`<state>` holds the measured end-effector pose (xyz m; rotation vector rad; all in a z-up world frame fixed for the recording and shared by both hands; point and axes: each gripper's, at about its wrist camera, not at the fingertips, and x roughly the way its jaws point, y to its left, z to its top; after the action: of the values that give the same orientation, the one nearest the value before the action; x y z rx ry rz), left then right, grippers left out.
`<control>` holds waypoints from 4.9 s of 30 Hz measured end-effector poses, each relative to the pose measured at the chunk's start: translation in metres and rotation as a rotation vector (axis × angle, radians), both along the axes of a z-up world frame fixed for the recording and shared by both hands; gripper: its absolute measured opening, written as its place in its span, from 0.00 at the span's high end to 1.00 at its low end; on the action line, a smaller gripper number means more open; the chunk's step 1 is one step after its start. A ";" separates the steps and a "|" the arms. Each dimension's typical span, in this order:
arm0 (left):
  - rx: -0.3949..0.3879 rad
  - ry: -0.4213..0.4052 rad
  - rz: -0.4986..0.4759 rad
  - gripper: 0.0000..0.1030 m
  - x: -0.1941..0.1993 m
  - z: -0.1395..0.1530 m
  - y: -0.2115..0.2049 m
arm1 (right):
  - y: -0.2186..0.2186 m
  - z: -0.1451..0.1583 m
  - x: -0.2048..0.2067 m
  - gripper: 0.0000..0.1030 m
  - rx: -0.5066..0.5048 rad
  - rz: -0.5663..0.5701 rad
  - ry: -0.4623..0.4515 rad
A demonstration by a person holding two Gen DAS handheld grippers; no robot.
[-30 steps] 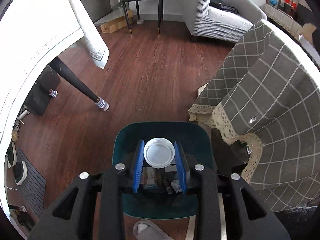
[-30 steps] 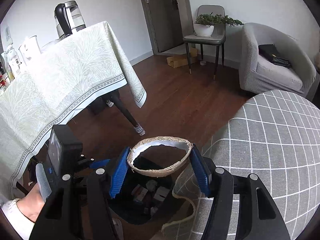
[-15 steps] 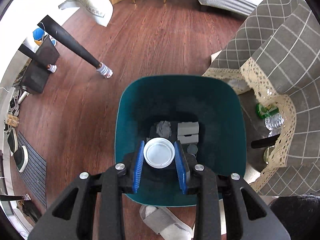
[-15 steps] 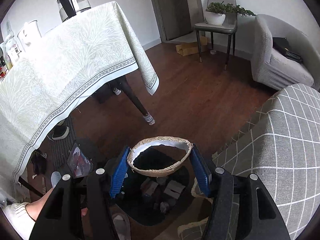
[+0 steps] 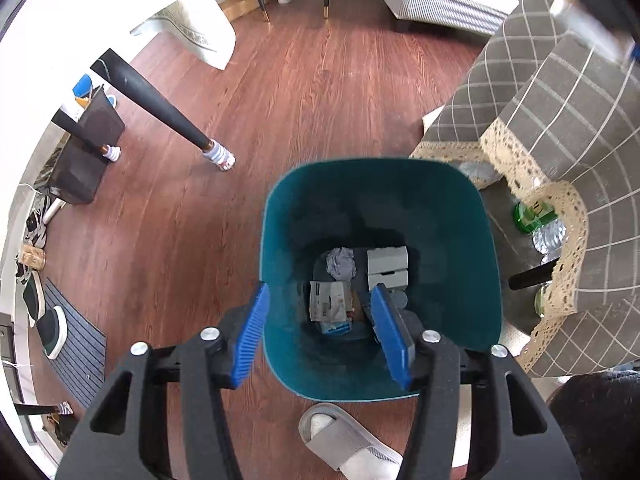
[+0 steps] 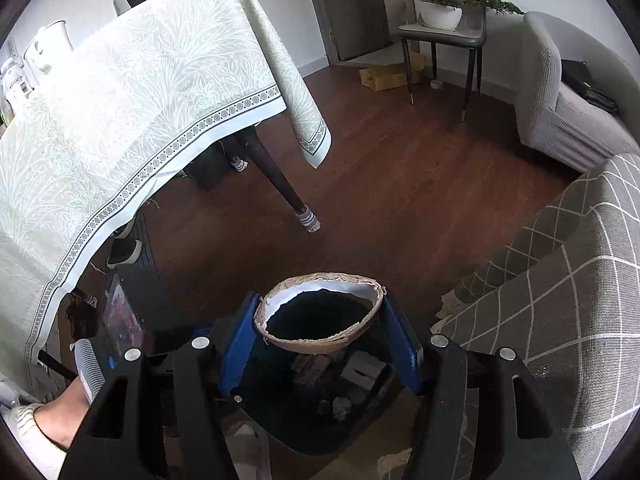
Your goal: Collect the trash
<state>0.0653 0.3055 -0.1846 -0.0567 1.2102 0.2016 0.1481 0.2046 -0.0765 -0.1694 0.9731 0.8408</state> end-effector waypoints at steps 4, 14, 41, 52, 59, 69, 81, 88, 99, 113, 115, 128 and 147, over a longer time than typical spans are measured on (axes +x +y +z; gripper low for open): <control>-0.008 -0.055 0.012 0.41 -0.004 0.021 0.006 | 0.009 -0.014 0.002 0.41 -0.024 -0.002 0.022; -0.038 -0.205 0.066 0.41 -0.011 0.079 0.018 | 0.023 -0.053 0.007 0.41 -0.112 -0.015 0.071; -0.167 -0.507 0.003 0.66 -0.010 0.200 -0.035 | 0.036 -0.133 -0.031 0.25 -0.372 0.193 0.077; -0.078 -0.552 -0.073 0.63 -0.008 0.233 -0.069 | 0.007 -0.091 -0.038 0.33 -0.246 0.182 0.032; -0.068 -0.621 -0.086 0.53 -0.017 0.266 -0.081 | -0.019 -0.026 -0.055 0.39 -0.141 0.149 -0.098; 0.059 -0.637 -0.099 0.20 -0.037 0.285 -0.119 | -0.106 0.062 -0.056 0.39 0.000 -0.056 -0.270; 0.110 -0.612 0.025 0.04 -0.107 0.249 -0.139 | -0.262 0.086 -0.094 0.34 -0.018 -0.388 -0.328; 0.109 -0.611 0.004 0.03 -0.146 0.232 -0.140 | -0.336 0.088 -0.134 0.18 -0.028 -0.530 -0.306; 0.071 -0.546 0.045 0.03 -0.175 0.198 -0.133 | -0.374 0.100 -0.186 0.03 0.038 -0.541 -0.345; 0.088 -0.520 0.034 0.03 -0.171 0.192 -0.141 | -0.361 0.085 -0.195 0.03 0.027 -0.453 -0.372; 0.112 -0.512 0.017 0.03 -0.169 0.192 -0.147 | -0.359 0.086 -0.197 0.03 0.025 -0.447 -0.380; 0.131 -0.508 0.023 0.03 -0.168 0.191 -0.149 | -0.358 0.085 -0.196 0.03 0.023 -0.438 -0.369; 0.130 -0.501 0.024 0.03 -0.167 0.190 -0.151 | -0.362 0.084 -0.196 0.03 0.038 -0.456 -0.356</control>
<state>-0.1015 0.1547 0.0058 -0.0066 0.6958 0.2682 -0.0475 -0.1576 0.0073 -0.0557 0.6232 0.3900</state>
